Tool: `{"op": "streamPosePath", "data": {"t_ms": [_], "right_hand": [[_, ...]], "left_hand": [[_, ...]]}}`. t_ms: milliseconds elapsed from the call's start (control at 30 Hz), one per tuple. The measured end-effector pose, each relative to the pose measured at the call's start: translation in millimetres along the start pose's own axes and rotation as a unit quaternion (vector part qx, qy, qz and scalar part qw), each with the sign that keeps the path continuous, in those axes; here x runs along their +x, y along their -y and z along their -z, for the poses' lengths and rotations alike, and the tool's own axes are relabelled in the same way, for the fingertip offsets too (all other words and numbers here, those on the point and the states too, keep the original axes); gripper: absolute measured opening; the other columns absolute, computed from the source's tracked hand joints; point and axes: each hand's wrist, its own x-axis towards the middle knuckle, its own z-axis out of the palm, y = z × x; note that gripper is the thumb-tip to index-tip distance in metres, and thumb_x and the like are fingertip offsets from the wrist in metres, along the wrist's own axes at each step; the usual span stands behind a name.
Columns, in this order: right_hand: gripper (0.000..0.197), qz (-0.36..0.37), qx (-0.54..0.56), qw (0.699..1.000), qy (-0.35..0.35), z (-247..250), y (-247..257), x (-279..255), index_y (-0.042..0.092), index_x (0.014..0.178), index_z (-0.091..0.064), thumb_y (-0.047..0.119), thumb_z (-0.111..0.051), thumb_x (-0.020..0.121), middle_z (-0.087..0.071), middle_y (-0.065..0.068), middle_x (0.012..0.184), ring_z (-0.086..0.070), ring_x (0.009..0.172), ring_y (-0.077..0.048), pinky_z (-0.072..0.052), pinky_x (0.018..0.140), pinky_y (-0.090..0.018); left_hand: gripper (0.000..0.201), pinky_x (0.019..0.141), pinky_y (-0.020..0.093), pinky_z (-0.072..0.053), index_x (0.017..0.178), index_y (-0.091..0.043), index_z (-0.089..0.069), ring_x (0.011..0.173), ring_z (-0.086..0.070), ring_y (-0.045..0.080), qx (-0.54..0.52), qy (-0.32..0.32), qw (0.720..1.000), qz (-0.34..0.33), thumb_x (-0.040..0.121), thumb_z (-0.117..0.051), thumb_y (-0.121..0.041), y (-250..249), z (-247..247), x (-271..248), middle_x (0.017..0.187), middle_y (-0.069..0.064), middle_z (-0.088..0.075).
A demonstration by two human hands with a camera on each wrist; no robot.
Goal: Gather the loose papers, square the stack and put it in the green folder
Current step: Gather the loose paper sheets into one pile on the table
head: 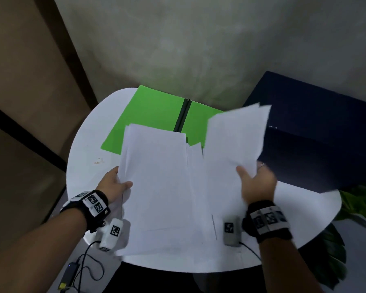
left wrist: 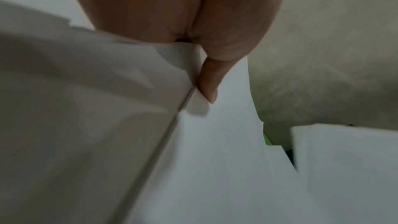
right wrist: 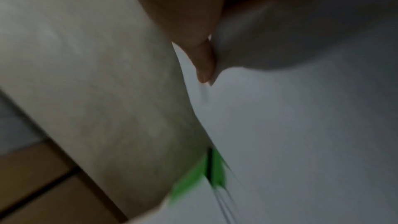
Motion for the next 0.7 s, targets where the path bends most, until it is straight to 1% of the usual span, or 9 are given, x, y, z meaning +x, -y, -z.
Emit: {"op": "streamPosePath", "data": {"t_ms": [100,200,300,367,400,467,500,600,700], "right_hand": [[0.021,0.054,0.157,0.985,-0.052,42,43,5,0.012,0.099,-0.070,0.018,-0.077,0.080,-0.074,0.003,0.090,-0.072,0.083,-0.011,-0.057,0.074,-0.027],[0.020,0.045,0.247,0.968,-0.008,38,52,7,0.011,0.096,-0.069,0.008,-0.078,0.079,-0.071,0.012,0.086,-0.068,0.071,0.006,-0.052,0.065,-0.013],[0.022,-0.027,0.233,0.969,0.076,-7,29,3,0.011,0.094,-0.070,0.004,-0.080,0.075,-0.075,0.004,0.086,-0.071,0.072,-0.008,-0.058,0.072,-0.029],[0.032,-0.089,0.205,0.968,0.113,-41,9,-5,0.007,0.102,-0.068,0.005,-0.082,0.073,-0.075,-0.008,0.098,-0.070,0.079,-0.017,-0.058,0.081,-0.035],[0.041,-0.118,0.182,0.968,0.126,-56,1,-12,0.005,0.110,-0.065,0.007,-0.083,0.073,-0.072,-0.011,0.108,-0.069,0.085,-0.020,-0.055,0.084,-0.032],[0.062,-0.145,0.095,0.974,0.148,-79,-12,-26,0.004,0.128,-0.054,0.013,-0.083,0.074,-0.062,-0.013,0.128,-0.063,0.109,-0.025,-0.048,0.093,-0.027],[0.068,-0.150,0.056,0.974,0.163,-90,-17,-32,0.004,0.136,-0.048,0.016,-0.081,0.077,-0.056,-0.013,0.137,-0.057,0.121,-0.026,-0.043,0.099,-0.027],[0.061,-0.110,0.000,0.961,0.253,-112,-26,-44,0.006,0.142,-0.043,0.023,-0.068,0.089,-0.048,-0.012,0.145,-0.047,0.133,-0.026,-0.036,0.108,-0.029],[0.044,-0.055,-0.091,0.975,0.196,-105,-40,-34,0.010,0.132,-0.055,0.029,-0.059,0.093,-0.054,-0.009,0.138,-0.052,0.125,-0.030,-0.043,0.105,-0.040]], "left_hand": [[0.039,0.089,0.033,-0.046,0.120,-0.007,-0.058,0.100,-0.063,0.024,0.017,0.015,1.000,0.021,0.083,-0.071,-0.002,-5,-12,-4,0.111,0.010,-0.068],[0.044,0.091,0.034,-0.046,0.122,-0.010,-0.058,0.106,-0.063,0.026,0.043,0.032,0.999,0.012,0.081,-0.073,-0.007,-6,-25,-5,0.114,0.007,-0.068],[0.046,0.095,0.035,-0.044,0.125,-0.011,-0.056,0.110,-0.060,0.025,0.073,0.046,0.996,0.001,0.082,-0.072,-0.012,-11,-33,-5,0.119,0.006,-0.065],[0.038,0.098,0.040,-0.046,0.122,-0.010,-0.057,0.110,-0.061,0.027,0.029,0.052,0.998,0.038,0.088,-0.068,-0.025,-15,-35,-4,0.118,0.009,-0.066],[0.046,0.102,0.042,-0.045,0.123,-0.009,-0.058,0.114,-0.059,0.028,-0.014,0.049,0.996,0.068,0.090,-0.065,-0.039,-16,-35,-3,0.123,0.011,-0.065],[0.087,0.112,0.045,-0.036,0.136,-0.010,-0.052,0.129,-0.051,0.027,-0.107,0.045,0.984,0.134,0.078,-0.055,-0.074,-16,-35,2,0.142,0.010,-0.053],[0.095,0.115,0.046,-0.031,0.142,-0.011,-0.047,0.135,-0.045,0.028,-0.133,0.041,0.978,0.154,0.076,-0.050,-0.080,-20,-35,2,0.148,0.009,-0.047],[0.074,0.111,0.042,-0.035,0.142,-0.003,-0.042,0.128,-0.048,0.031,-0.051,0.024,0.990,0.129,0.090,-0.058,-0.054,-26,-42,1,0.140,0.015,-0.051],[0.040,0.091,0.035,-0.046,0.120,-0.007,-0.057,0.100,-0.061,0.028,0.074,-0.008,0.996,0.040,0.085,-0.071,-0.020,-23,-43,0,0.116,0.013,-0.066]]}}
